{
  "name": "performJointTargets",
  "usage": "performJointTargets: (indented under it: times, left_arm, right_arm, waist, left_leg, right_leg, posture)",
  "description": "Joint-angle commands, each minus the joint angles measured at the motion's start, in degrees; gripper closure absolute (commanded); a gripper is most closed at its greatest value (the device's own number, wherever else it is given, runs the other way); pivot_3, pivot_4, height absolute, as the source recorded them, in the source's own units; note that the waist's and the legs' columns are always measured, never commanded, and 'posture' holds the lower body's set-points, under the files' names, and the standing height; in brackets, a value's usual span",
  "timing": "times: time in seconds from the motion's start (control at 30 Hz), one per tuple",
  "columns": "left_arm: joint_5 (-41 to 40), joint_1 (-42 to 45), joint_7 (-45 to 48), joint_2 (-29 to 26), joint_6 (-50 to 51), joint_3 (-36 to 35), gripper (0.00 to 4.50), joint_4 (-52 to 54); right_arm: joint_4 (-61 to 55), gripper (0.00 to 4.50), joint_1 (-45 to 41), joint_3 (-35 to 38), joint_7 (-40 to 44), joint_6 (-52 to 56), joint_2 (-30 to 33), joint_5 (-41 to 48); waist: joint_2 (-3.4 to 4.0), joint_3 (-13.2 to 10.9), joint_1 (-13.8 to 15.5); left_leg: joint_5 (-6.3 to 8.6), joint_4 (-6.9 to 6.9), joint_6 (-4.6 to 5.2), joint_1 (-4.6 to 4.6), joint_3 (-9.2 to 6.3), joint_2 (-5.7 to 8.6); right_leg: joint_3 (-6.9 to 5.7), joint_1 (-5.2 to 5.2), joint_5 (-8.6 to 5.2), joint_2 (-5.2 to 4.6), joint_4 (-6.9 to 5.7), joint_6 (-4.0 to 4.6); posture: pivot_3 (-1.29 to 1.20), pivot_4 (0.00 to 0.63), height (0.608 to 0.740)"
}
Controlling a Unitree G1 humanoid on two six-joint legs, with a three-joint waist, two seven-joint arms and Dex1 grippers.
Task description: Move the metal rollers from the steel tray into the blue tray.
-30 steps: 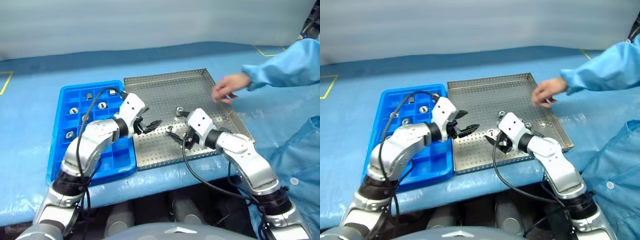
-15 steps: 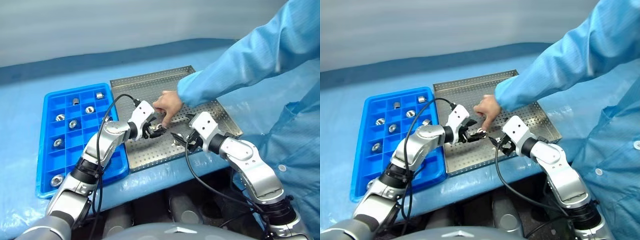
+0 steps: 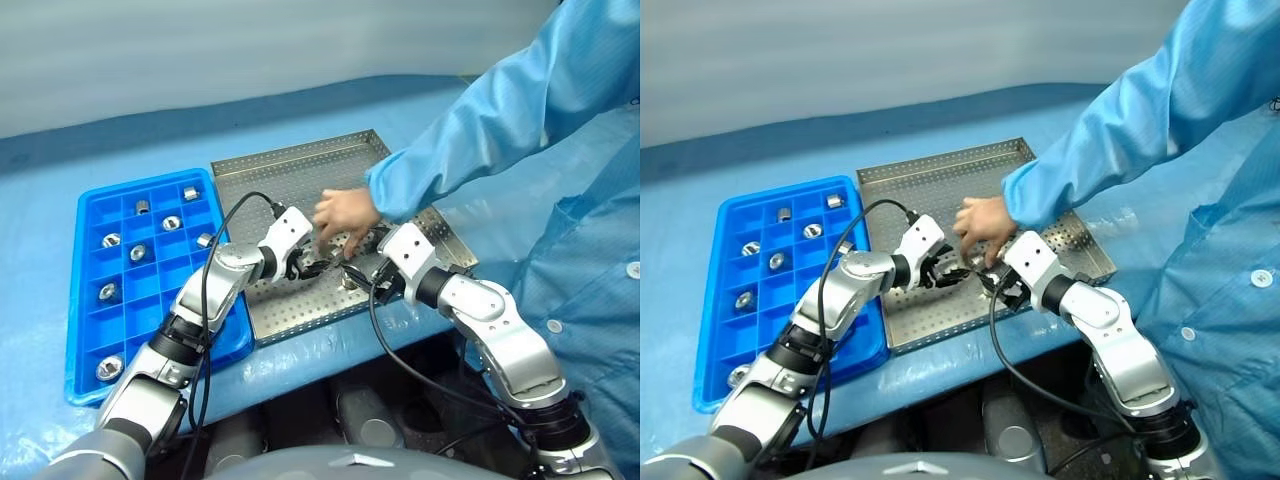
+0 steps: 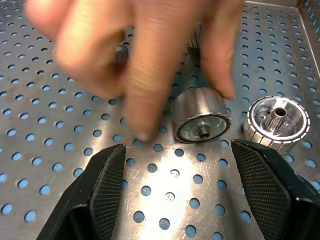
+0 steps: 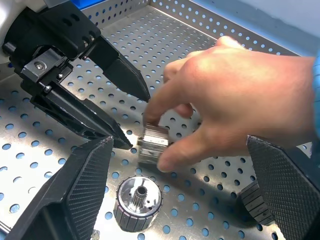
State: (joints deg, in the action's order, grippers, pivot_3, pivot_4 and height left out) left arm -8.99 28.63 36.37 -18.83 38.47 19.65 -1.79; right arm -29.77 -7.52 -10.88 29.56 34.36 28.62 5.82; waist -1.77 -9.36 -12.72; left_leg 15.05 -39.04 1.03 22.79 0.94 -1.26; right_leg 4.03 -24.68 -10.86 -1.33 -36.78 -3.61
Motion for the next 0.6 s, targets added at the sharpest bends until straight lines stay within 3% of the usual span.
performJointTargets:
  times: [0.03,0.6]
  left_arm:
    - [0.26,0.33,0.11,0.99,-1.21,-0.62,0.84,0.62]
    - [-1.79,-0.87,2.38,1.55,0.27,-0.93,0.84,1.98]
  right_arm:
    - [-1.28,0.00,-0.66,0.21,-0.33,-1.02,-0.28,-0.37]
    - [-0.84,0.00,-0.99,-0.34,0.08,-1.57,-0.52,-1.39]
  waist:
    - [0.00,0.00,-0.08]
    - [0.00,0.00,-0.67]
  left_leg:
    - [0.00,0.00,0.00,0.00,0.00,0.00]
    - [0.00,0.00,0.00,-0.01,0.00,0.01]
  right_leg:
    - [0.00,0.00,0.00,0.00,0.00,0.00]
    - [0.02,0.00,0.01,-0.01,-0.01,-0.03]
  posture:
    - [-0.26,0.150,0.740]
    - [-0.26,0.150,0.740]
